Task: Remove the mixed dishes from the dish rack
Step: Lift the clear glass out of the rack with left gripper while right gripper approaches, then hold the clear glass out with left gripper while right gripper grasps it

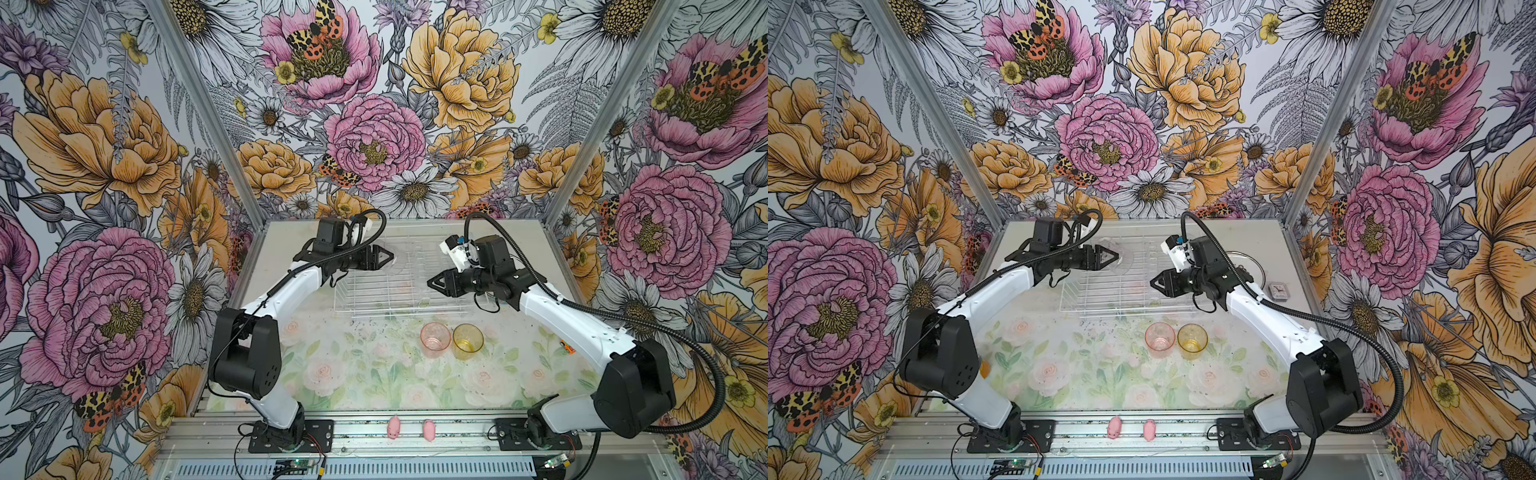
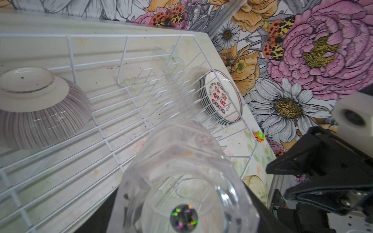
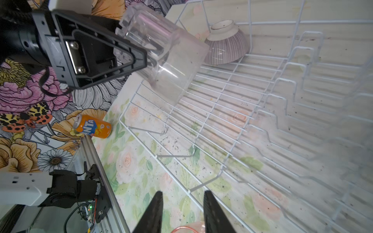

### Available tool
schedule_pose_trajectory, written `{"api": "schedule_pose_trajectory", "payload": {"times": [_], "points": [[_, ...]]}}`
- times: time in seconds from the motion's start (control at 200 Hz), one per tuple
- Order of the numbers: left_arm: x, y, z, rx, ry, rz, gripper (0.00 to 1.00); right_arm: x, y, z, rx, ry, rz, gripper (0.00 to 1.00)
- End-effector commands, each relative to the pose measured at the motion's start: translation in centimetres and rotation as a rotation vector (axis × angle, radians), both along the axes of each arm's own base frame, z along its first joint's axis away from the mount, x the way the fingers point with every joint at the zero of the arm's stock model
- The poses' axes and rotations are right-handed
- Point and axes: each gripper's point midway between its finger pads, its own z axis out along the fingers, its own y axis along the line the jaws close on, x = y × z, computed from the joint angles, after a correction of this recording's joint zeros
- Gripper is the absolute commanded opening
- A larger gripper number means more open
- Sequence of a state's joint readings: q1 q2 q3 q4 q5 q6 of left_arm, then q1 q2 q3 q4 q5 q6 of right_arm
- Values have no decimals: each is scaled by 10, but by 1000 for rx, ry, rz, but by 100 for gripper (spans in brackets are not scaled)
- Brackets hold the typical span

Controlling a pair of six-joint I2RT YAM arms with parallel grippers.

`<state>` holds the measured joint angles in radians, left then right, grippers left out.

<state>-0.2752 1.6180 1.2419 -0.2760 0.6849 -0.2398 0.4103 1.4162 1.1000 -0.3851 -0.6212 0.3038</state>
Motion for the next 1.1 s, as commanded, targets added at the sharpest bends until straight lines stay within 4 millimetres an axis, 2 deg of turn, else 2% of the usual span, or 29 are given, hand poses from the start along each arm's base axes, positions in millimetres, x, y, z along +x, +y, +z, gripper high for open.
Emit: {"api": "schedule_pose_trajectory", "payload": {"times": [0.0,0.245,0.565,0.826,1.096], "points": [[-10,-10,49,-182,-89,-86,63,-3,12,32,149,-64,62,35],[-22,-19,70,-302,-104,-152,63,-3,18,58,316,-134,86,35],[-28,-32,86,-413,-115,-216,64,0,20,73,386,-187,90,35],[-31,-49,88,-476,-96,-268,63,4,22,85,410,-229,94,36],[-32,-56,87,-500,-84,-286,63,9,23,98,428,-270,97,37]]}}
